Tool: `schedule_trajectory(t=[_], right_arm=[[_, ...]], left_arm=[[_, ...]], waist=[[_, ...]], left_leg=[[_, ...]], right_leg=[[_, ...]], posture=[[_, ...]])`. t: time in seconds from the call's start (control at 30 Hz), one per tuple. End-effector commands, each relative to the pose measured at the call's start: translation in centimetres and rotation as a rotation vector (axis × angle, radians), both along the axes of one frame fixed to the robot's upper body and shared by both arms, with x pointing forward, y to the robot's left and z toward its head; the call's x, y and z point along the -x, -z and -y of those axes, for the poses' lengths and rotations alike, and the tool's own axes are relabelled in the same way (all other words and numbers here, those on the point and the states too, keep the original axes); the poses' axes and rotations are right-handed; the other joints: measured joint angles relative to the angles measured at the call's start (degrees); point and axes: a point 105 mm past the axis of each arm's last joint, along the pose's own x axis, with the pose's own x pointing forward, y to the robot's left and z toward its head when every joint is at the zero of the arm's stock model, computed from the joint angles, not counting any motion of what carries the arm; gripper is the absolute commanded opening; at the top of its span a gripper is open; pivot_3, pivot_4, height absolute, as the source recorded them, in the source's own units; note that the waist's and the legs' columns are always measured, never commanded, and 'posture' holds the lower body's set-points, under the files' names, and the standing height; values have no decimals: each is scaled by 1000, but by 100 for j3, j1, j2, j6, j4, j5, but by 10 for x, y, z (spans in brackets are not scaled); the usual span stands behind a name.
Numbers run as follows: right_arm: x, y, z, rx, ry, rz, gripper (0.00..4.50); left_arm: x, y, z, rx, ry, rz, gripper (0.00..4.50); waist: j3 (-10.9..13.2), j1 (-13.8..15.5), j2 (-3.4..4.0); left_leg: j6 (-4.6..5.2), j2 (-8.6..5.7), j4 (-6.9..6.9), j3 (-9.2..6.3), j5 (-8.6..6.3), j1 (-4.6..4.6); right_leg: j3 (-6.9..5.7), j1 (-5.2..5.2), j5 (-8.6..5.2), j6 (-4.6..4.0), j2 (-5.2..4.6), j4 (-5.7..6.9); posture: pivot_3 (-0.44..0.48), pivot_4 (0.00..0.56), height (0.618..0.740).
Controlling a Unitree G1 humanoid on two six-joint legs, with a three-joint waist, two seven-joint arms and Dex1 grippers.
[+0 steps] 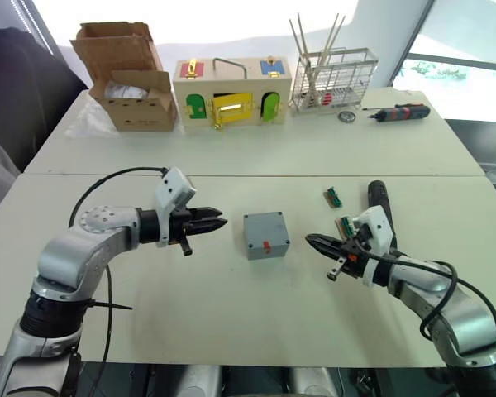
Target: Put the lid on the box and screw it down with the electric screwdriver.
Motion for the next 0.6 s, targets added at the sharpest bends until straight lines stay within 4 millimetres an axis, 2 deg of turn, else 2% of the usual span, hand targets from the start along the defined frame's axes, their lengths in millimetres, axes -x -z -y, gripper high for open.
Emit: schedule_trajectory(t=[0.03,0.17,0.3,0.37,0.43,0.57,0.6], right_arm=[[7,-17,12,-10,33,50,50],[9,-20,18,-49,89,45,50],[23,-19,35,-71,206,42,50],[27,-23,42,-64,247,66,580],[28,-24,48,-37,271,86,1379],[26,-26,56,136,265,204,3495],[26,-26,55,187,246,234,3894]], left_arm=[[10,-18,17,59,89,22,1076],[14,-11,26,26,164,21,1076],[26,-8,38,-39,307,67,1076],[26,-10,41,-64,351,108,1076],[26,-12,44,-77,381,141,1076],[21,-15,53,-57,398,177,1076],[20,-15,53,-55,395,180,1076]], waist=[[1,59,-1],[1,79,-1],[2,116,0],[3,112,1],[3,107,1],[3,98,5],[5,99,8]], left_leg=[[0,-2,1,0,0,0],[-1,-1,4,1,1,2],[-2,2,-4,0,1,1],[-2,-1,-3,2,1,-1],[-2,-2,2,4,1,0],[-1,0,-2,5,1,4],[-1,0,-5,5,1,4]], right_leg=[[0,1,0,0,-1,-1],[0,2,0,0,0,3],[0,-1,0,-1,3,1],[1,0,0,-1,1,-2],[3,4,0,-2,0,-2],[2,3,1,-3,2,-1],[2,2,0,-3,3,-1]], posture=[[0,150,731],[0,150,731],[0,150,731],[0,150,731],[0,150,731],[0,150,731],[0,150,731]])
